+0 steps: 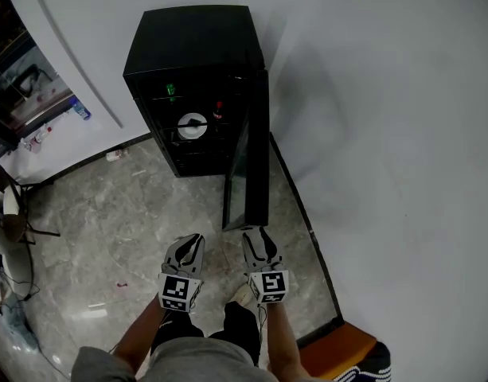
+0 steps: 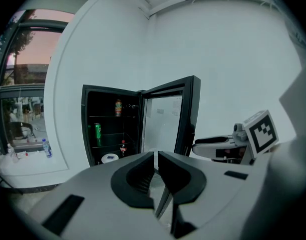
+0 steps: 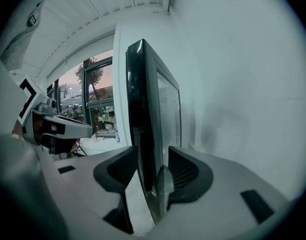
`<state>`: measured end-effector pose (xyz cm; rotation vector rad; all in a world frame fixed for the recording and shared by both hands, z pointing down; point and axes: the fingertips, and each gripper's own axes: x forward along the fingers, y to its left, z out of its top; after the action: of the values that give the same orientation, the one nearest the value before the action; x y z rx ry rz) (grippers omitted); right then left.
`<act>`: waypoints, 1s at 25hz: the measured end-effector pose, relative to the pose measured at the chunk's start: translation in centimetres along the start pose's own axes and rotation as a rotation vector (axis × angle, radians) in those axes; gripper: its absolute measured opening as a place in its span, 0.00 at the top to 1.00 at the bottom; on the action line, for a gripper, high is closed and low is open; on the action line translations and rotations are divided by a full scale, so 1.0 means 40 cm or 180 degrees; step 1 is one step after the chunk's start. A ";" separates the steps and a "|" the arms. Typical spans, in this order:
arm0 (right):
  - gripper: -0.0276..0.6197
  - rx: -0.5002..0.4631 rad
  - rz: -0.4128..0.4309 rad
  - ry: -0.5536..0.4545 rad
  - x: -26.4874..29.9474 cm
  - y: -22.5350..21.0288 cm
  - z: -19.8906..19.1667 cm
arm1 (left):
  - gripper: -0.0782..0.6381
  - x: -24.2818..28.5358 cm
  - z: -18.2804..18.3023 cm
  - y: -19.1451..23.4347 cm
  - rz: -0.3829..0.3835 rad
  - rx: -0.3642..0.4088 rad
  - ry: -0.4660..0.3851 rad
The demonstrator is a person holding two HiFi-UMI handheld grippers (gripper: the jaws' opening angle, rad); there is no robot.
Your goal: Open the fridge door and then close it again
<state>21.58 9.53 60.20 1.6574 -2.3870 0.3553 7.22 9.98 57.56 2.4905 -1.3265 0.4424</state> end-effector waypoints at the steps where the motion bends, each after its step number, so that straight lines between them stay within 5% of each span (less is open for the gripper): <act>1: 0.66 -0.0024 -0.0008 0.0015 0.003 -0.004 -0.003 | 0.85 0.000 0.001 0.002 0.0007 0.0005 0.0000; 10: 0.69 -0.0177 0.0050 0.0035 0.029 -0.005 -0.007 | 0.85 0.009 0.006 0.033 0.0101 -0.0021 -0.0008; 14: 0.82 -0.0292 0.0000 0.0062 0.040 -0.003 -0.011 | 0.85 0.011 0.007 0.047 0.0128 -0.0040 -0.0003; 25: 0.84 -0.0398 0.0106 0.0055 0.058 0.028 -0.003 | 0.85 -0.007 -0.011 0.081 0.0259 -0.0108 0.0007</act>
<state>19.74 7.89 60.94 1.5556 -2.3745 0.2200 4.28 8.63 58.19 2.4147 -1.4264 0.4368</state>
